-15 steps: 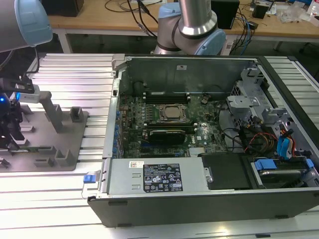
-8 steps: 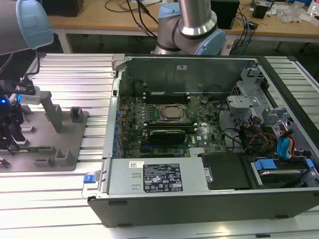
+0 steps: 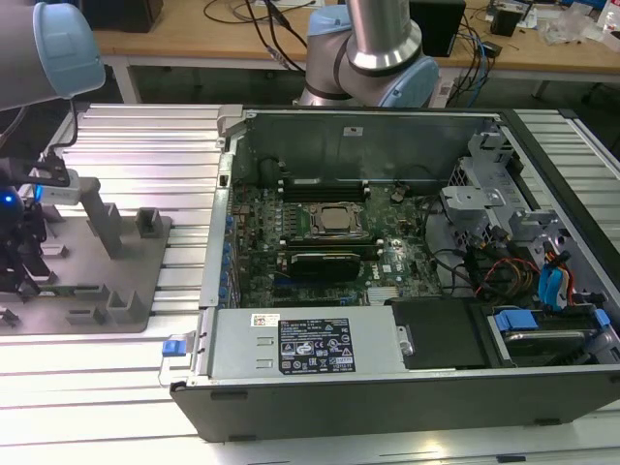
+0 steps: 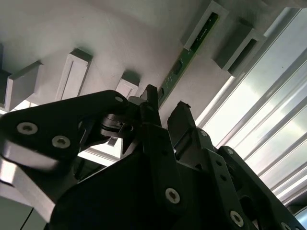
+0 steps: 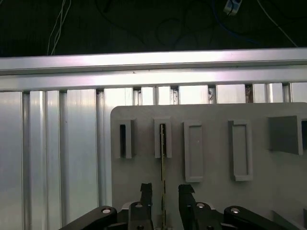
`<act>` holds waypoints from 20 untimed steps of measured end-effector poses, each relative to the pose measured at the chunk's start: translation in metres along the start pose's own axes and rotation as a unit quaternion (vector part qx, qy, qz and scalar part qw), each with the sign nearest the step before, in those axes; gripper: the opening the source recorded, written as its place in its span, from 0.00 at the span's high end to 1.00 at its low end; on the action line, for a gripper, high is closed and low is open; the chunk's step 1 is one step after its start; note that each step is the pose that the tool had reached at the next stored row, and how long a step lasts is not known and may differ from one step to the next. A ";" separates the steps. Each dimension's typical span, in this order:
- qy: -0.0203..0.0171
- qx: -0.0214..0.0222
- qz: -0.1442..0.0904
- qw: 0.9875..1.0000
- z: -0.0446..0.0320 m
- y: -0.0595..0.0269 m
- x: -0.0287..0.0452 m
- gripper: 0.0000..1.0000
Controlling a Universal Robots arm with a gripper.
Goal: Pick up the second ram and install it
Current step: 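Pick up the second ram and move it above second insertion slot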
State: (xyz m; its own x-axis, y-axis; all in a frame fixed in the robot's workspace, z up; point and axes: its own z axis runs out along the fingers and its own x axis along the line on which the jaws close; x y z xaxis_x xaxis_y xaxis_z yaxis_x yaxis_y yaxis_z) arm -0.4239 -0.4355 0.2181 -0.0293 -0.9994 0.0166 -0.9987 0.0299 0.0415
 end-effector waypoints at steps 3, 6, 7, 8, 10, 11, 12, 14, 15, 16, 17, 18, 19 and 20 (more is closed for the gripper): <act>0.000 0.000 0.000 1.000 0.0001 0.0000 0.0000 0.66; 0.000 0.000 -0.003 1.000 0.0011 -0.0001 0.0000 0.66; 0.000 0.000 -0.005 1.000 0.0017 -0.0002 -0.0001 0.66; 0.001 0.000 -0.017 1.000 0.0044 -0.0002 -0.0001 0.66; 0.001 0.000 -0.025 1.000 0.0072 0.0004 -0.0001 0.66; 0.001 0.001 -0.026 1.000 0.0084 0.0023 -0.0002 0.66; 0.001 0.000 -0.027 1.000 0.0098 0.0045 -0.0002 0.66; 0.001 0.000 -0.029 1.000 0.0123 0.0052 -0.0002 0.66; 0.001 0.001 -0.029 1.000 0.0125 0.0052 -0.0002 0.66; 0.001 0.001 -0.029 1.000 0.0126 0.0052 -0.0002 0.66; 0.001 0.001 -0.029 1.000 0.0126 0.0052 -0.0002 0.66; 0.001 0.001 -0.029 1.000 0.0126 0.0052 -0.0002 0.66; 0.001 0.001 -0.029 1.000 0.0127 0.0052 -0.0002 0.67; 0.001 0.001 -0.029 1.000 0.0127 0.0052 -0.0002 0.75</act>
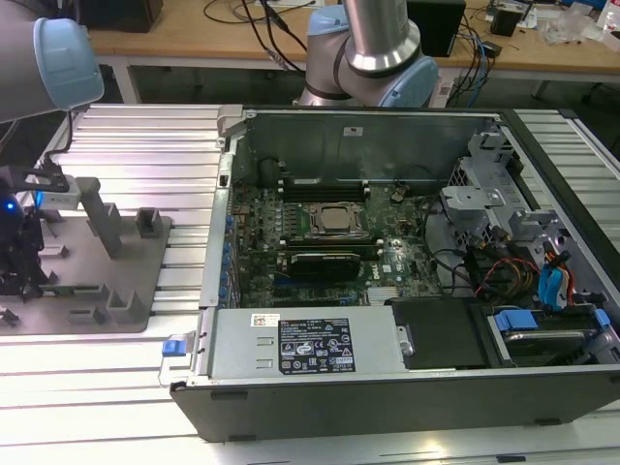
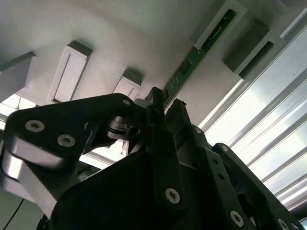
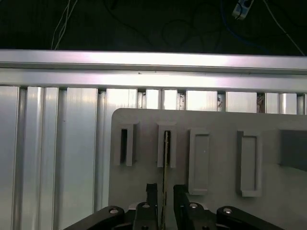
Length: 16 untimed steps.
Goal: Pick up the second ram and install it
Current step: 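Pick up the second ram and move it above second insertion slot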
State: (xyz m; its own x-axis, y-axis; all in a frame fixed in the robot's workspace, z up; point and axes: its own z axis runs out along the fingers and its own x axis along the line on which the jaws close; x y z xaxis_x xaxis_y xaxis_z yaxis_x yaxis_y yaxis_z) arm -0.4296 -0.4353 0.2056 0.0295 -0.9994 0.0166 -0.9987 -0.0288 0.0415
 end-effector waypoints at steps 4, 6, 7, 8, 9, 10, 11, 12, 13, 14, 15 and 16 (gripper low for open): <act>0.000 0.001 -0.001 1.000 -0.0034 0.0001 0.0000 0.75; 0.000 0.001 -0.001 1.000 -0.0037 0.0002 0.0000 0.75; 0.000 0.000 -0.002 1.000 -0.0038 0.0000 0.0001 0.75; 0.000 0.001 -0.006 1.000 -0.0038 -0.0002 0.0001 0.75; 0.000 0.001 -0.007 1.000 -0.0037 -0.0003 0.0001 0.75; 0.000 0.001 -0.007 1.000 -0.0038 -0.0003 0.0001 0.75; 0.000 0.001 -0.007 1.000 -0.0038 -0.0003 0.0001 0.75; 0.000 0.001 -0.008 1.000 -0.0038 -0.0003 0.0001 0.76; 0.000 0.001 -0.008 1.000 -0.0037 -0.0003 0.0001 0.76; 0.000 0.001 -0.008 1.000 -0.0037 -0.0003 0.0001 0.84; 0.000 0.001 -0.008 1.000 -0.0037 -0.0003 0.0001 0.84; 0.000 0.001 -0.008 1.000 -0.0037 -0.0003 0.0001 0.84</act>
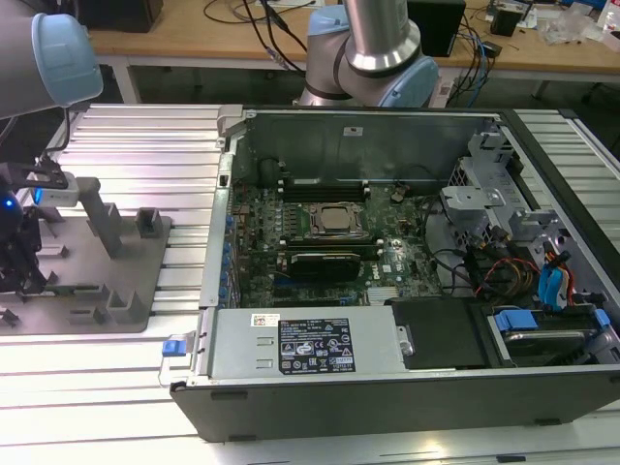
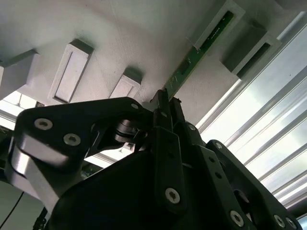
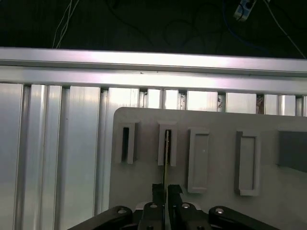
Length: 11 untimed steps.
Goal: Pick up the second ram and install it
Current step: 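Pick up the second ram and move it above second insertion slot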
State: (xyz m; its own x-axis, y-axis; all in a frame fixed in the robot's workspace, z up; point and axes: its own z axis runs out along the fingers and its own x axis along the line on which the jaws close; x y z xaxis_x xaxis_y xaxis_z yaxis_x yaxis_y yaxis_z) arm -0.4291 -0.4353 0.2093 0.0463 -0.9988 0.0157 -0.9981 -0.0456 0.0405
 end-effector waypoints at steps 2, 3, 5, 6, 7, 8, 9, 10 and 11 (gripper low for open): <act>0.000 0.000 0.000 1.000 0.0000 0.0000 0.0000 0.84; 0.000 0.000 -0.001 1.000 0.0000 0.0000 0.0000 0.84; 0.000 0.000 -0.001 1.000 0.0000 0.0000 0.0000 0.91; 0.000 0.000 -0.001 1.000 0.0000 0.0000 0.0000 0.91; 0.000 0.000 -0.001 1.000 0.0000 0.0000 0.0000 0.91; 0.000 0.000 -0.001 1.000 0.0000 0.0000 0.0000 0.91; 0.000 0.000 -0.002 1.000 0.0000 0.0000 0.0000 0.91; 0.000 0.000 -0.001 1.000 0.0000 0.0000 0.0000 0.91; 0.000 0.000 0.011 1.000 0.0001 0.0000 -0.0001 0.91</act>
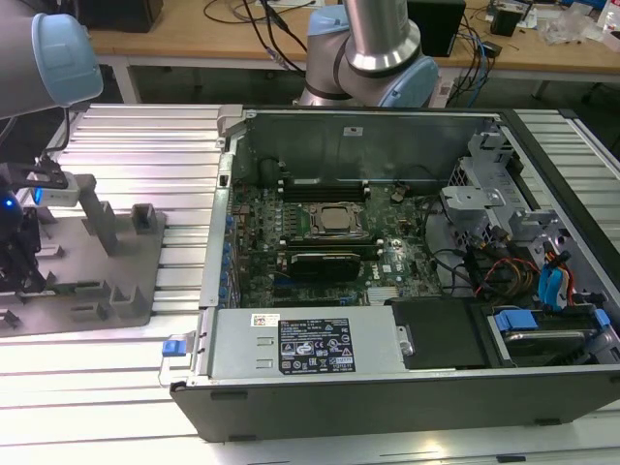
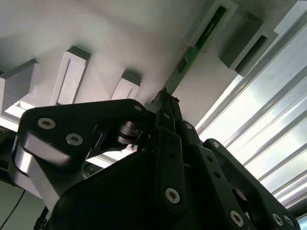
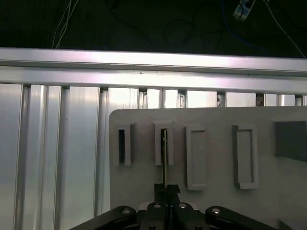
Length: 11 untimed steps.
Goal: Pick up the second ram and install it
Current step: 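Pick up the second ram and move it above second insertion slot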
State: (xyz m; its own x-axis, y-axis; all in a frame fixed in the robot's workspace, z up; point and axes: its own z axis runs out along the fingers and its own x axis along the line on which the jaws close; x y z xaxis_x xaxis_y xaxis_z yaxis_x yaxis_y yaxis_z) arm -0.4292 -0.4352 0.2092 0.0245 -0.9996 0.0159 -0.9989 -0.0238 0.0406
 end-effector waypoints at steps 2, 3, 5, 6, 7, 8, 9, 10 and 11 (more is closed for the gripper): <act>-0.001 0.000 0.030 1.000 0.0004 0.0000 0.0000 0.91; -0.001 0.000 0.031 1.000 0.0005 -0.0001 0.0000 0.91; -0.001 0.000 0.028 1.000 0.0005 -0.0001 0.0000 0.91; -0.001 0.000 0.026 1.000 0.0005 -0.0002 0.0000 0.91; -0.001 0.000 0.026 1.000 0.0005 -0.0002 0.0000 0.91; -0.001 0.000 0.026 1.000 0.0005 -0.0002 0.0000 0.91; -0.001 0.000 0.025 1.000 0.0005 -0.0002 0.0001 0.91; -0.001 0.000 0.022 1.000 0.0005 -0.0002 0.0001 0.91; -0.001 0.000 0.022 1.000 0.0005 -0.0002 0.0001 0.91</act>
State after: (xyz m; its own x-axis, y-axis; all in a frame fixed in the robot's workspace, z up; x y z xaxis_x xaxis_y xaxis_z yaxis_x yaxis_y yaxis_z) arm -0.4289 -0.4353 0.2087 -0.0187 -0.9997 0.0157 -0.9990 0.0194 0.0405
